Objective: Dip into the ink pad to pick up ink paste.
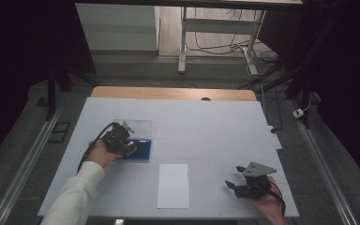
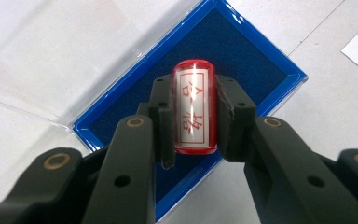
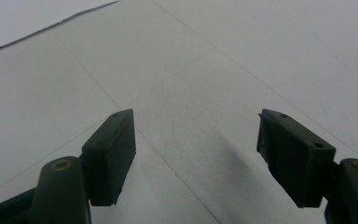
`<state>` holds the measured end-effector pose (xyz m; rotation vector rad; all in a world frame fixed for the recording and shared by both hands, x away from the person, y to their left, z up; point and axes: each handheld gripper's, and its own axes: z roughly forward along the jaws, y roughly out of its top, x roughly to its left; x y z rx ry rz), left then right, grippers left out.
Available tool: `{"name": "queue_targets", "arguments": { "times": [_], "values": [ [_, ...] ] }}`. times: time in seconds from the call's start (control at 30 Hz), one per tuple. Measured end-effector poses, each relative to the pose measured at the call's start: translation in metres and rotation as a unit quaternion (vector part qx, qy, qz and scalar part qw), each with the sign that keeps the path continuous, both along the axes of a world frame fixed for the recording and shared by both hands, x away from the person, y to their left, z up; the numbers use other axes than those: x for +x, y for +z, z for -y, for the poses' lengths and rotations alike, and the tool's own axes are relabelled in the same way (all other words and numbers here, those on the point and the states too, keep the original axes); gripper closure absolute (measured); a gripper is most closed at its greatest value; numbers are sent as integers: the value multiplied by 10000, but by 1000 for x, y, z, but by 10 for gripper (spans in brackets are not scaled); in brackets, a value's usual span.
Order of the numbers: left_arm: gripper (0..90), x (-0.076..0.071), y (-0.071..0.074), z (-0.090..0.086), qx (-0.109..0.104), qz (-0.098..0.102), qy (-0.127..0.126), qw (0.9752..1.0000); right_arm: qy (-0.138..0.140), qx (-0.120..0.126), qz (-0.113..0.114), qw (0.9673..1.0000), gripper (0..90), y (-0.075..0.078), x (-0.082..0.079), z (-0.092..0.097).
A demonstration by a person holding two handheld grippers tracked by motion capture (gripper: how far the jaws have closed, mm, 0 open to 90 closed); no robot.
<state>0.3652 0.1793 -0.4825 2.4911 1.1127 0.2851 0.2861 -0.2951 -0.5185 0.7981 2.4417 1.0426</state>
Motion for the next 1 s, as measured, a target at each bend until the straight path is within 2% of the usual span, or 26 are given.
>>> {"name": "queue_targets", "arguments": {
  "times": [0.27, 0.33, 0.4, 0.47, 0.57, 0.7, 1.0],
  "values": [
    [711, -2, 0, 0, -13, 55, 13, 10000, -10, 34, 26, 10000, 275, 1, 0, 1],
    [709, -2, 2, -2, -95, 97, -16, 9999, -25, 37, 35, 10000, 275, 1, -1, 1],
    [708, -5, 8, -6, -162, 278, -4, 9995, -37, 47, 32, 10000, 275, 2, -1, 2],
    [707, -7, 14, -10, -301, 303, 13, 9991, -29, 54, 49, 10000, 275, 3, -1, 4],
    [707, -12, 27, -15, -306, 375, -4, 9988, -73, 98, 49, 9999, 276, 3, -1, 6],
    [706, -17, 42, -18, -476, 482, -26, 9977, -68, 74, 67, 9999, 277, 3, -1, 6],
    [705, -20, 56, -20, -480, 539, -39, 9974, -46, 73, 83, 9999, 282, 3, -1, 5]
  ]
}}
